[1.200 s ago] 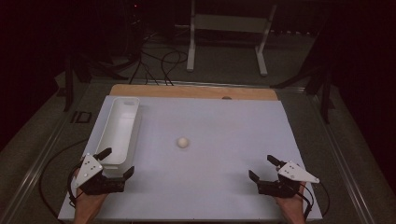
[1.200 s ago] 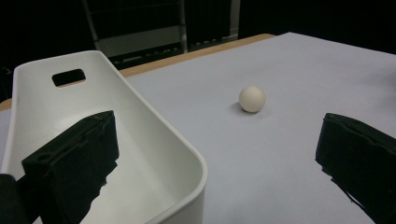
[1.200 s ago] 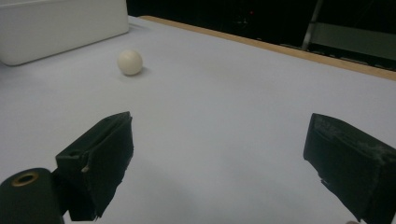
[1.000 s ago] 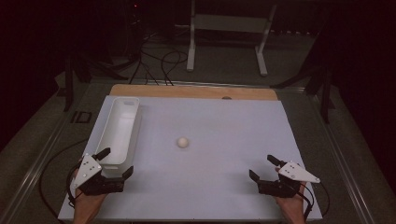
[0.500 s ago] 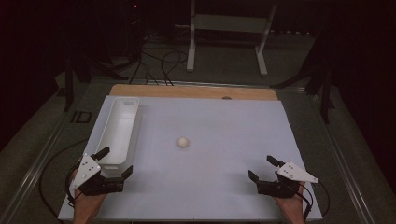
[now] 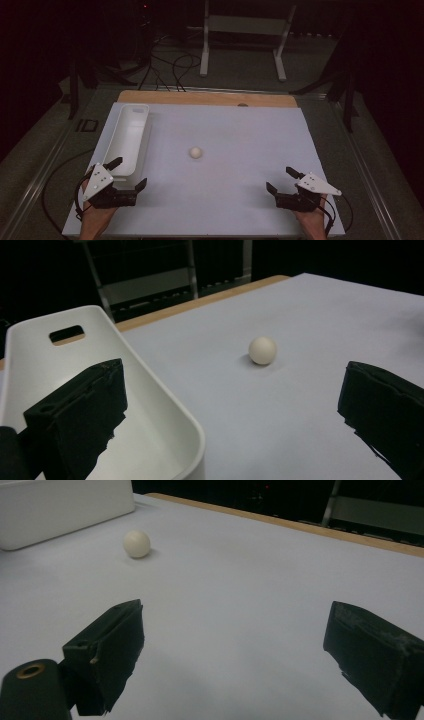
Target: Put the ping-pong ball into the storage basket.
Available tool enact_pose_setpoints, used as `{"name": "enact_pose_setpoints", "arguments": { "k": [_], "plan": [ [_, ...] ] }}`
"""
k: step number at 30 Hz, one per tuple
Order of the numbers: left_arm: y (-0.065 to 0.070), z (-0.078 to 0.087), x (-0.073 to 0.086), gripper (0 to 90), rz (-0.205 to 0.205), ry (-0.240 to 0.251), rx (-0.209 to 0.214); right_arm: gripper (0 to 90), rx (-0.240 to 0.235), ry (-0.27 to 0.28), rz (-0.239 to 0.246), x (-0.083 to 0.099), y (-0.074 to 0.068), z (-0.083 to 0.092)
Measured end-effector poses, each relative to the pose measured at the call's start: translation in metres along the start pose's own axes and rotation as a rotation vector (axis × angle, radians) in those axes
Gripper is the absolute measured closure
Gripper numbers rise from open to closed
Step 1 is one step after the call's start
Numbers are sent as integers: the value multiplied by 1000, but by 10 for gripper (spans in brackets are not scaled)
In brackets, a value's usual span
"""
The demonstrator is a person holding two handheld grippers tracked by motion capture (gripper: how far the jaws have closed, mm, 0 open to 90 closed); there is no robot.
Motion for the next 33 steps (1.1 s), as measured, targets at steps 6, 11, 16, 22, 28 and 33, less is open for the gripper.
{"name": "enact_pose_setpoints", "arguments": {
  "k": [6, 11, 16, 22, 28, 33],
  "plan": [
    [1, -1, -5, 0, -11, -5, 8, 88, -3, -1, -7, 0, 1, 0],
    [-1, -1, -7, 0, -10, -2, 4, 88, 0, -2, -5, 0, 1, -1],
    [-4, 0, -9, 0, 2, -6, 6, 88, 3, -3, -7, 0, 1, -2],
    [-5, -1, -11, 0, 1, -12, 7, 88, 5, -5, -8, 0, 1, -2],
    [-6, -2, -13, 0, 3, -12, 12, 88, 6, -6, -9, 1, 1, -3],
    [-6, -4, -14, 0, -7, -21, 4, 88, 5, -8, -4, 1, 1, -3]
  ]
}}
Point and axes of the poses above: each handheld gripper's, and its own axes: z roughly backward along the jaws, x roughly out of its underside, y roughly to its right, the point moved 10 cm from there along -z, roughly forward along the jaws, and after that the axes turned 13 degrees about -y, right-handed, at the moved point
